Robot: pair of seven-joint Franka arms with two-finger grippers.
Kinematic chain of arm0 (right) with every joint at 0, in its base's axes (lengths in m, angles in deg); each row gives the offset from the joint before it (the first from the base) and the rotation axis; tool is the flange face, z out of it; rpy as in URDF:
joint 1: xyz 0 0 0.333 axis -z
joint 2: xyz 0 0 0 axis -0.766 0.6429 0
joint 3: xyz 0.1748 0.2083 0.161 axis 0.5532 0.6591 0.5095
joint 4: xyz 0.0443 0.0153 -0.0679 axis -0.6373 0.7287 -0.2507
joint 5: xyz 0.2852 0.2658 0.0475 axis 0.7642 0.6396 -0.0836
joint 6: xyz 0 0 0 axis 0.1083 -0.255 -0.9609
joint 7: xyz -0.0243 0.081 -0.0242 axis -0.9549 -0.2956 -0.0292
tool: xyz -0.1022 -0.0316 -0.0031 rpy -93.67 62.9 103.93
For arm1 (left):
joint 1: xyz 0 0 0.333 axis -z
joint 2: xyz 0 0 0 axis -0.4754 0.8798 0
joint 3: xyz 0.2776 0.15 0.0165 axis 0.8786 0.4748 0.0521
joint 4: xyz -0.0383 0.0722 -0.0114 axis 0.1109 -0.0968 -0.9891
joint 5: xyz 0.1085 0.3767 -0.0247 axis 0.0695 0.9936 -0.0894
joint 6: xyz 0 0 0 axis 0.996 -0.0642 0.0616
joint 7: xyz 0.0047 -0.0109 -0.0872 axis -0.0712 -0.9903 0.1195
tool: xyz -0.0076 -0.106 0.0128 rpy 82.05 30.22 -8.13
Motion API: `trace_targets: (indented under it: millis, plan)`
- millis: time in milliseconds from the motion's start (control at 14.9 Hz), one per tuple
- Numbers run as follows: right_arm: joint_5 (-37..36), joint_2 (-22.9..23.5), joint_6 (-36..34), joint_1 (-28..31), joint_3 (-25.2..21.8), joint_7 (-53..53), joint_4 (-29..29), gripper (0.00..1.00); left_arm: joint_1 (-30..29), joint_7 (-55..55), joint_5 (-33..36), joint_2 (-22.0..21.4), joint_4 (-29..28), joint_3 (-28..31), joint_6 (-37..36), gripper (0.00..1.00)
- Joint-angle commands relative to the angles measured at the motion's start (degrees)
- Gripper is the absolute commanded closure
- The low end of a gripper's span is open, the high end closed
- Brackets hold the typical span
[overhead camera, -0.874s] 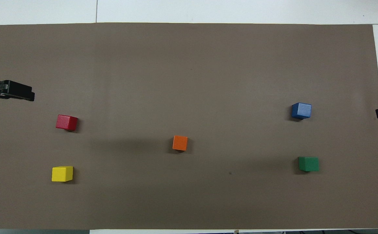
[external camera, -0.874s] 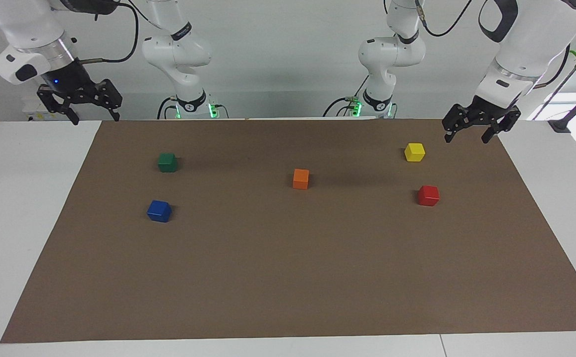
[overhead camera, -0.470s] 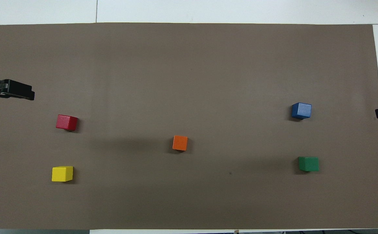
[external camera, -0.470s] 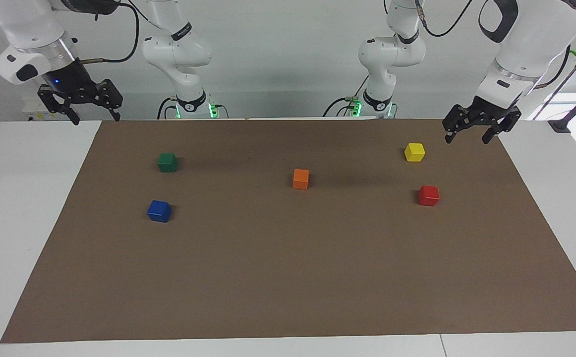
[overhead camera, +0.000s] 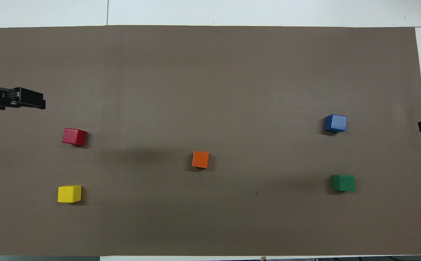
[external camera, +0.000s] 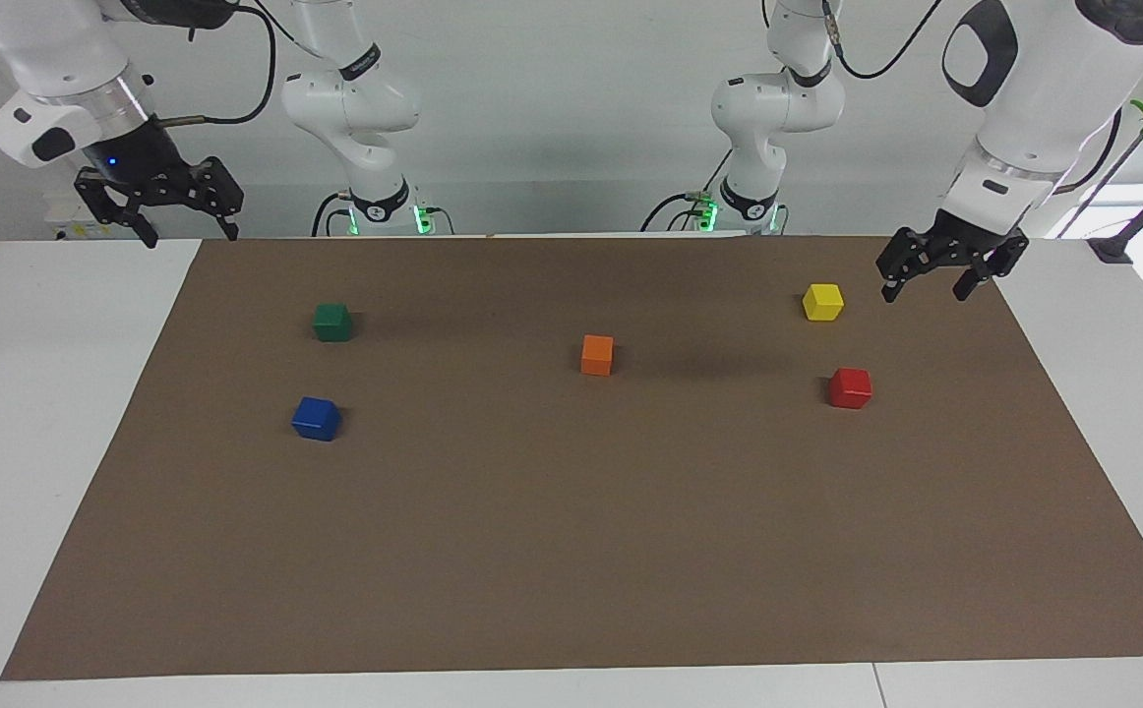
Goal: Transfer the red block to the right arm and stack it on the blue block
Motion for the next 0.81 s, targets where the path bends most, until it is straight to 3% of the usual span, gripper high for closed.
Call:
trace_targets:
  millis: [0, 403, 739]
  plan:
    - [-0.59, -0.97, 0.16, 0.66, 0.41, 0.69, 1.09, 0.00, -0.58, -0.79, 0.34, -1.52, -8.55, -0.05, 6.40, 0.00]
    - [0.46, -1.93, -0.11, 1.01, 0.41, 0.52, 3.10, 0.00, -1.81, 1.49, 0.43, -0.99, -24.55, 0.13, 23.98, 0.00]
    - [10.28, -6.41, 8.57, 2.50, 0.41, 0.17, 15.56, 0.00, -3.83, 6.59, 0.43, 2.95, -28.43, 0.21, 33.04, 0.00]
